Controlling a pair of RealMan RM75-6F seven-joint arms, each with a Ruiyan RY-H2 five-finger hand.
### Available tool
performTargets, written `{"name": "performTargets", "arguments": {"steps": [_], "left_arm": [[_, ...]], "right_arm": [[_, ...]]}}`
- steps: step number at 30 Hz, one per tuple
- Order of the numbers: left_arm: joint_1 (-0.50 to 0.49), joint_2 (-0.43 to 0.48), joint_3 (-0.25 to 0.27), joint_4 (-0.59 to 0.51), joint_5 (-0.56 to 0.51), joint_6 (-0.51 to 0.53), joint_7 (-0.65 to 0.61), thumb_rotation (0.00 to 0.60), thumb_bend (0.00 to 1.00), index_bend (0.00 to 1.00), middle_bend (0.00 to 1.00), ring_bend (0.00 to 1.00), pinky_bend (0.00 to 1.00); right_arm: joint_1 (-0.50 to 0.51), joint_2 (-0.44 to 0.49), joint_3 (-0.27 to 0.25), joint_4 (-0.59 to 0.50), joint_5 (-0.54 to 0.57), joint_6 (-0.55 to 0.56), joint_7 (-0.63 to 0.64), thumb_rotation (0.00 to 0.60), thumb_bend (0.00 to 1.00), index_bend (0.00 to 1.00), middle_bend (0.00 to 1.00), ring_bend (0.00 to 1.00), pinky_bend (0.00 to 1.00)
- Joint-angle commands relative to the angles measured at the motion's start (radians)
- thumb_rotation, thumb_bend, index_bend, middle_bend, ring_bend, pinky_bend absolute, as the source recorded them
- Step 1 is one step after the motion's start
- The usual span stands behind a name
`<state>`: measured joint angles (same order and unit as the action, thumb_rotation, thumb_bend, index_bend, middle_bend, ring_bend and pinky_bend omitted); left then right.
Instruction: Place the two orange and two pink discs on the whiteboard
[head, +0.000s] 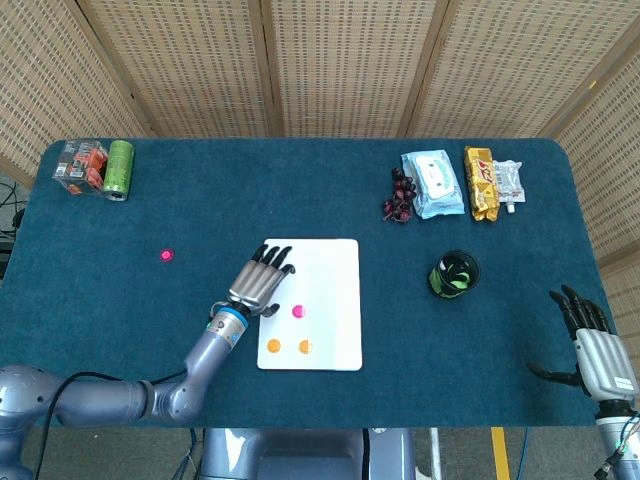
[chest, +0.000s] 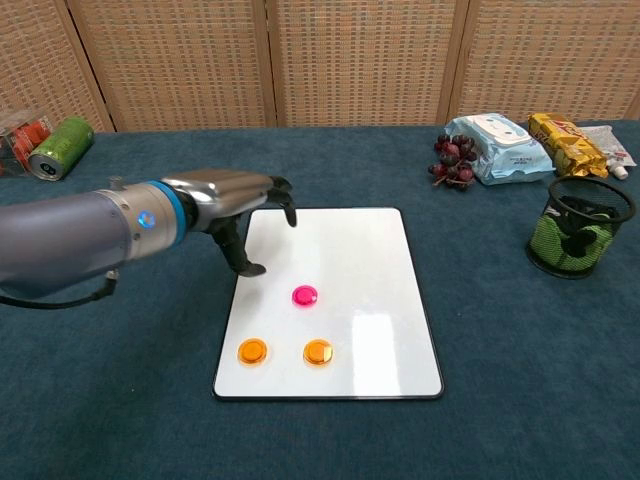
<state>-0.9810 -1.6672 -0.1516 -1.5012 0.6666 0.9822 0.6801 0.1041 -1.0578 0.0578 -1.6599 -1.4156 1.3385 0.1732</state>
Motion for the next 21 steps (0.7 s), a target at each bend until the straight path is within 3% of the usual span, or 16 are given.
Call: {"name": "performTargets", "arguments": {"steps": [1,10,21], "left_arm": [[0.065,0.078,0.022,-0.001,0.058,0.025,-0.082,0.600,0.31,0.23,0.00,0.00,0.00],[0.204,0.187,0.062,0.140,0.158,-0.027,-0.340,0.600,0.33,0.23,0.00,0.00,0.00],[0.274,0.142,0.047,0.408,0.260,-0.128,-0.586,0.600,0.38,0.27,0.00,0.00,0.00]], "right_arm": [[0.000,0.000,0.000,0.000,-0.001,0.000,-0.002,0.600,0.00,0.02,0.00,0.00,0.00],[-0.001,-0.002,-0.001,-0.006,-0.001,0.003,-0.015,0.600,0.00,0.02,0.00,0.00,0.00],[0.000,-0.002,-0.001,-0.005,0.001,0.002,-0.024,0.600,0.00,0.02,0.00,0.00,0.00]]}}
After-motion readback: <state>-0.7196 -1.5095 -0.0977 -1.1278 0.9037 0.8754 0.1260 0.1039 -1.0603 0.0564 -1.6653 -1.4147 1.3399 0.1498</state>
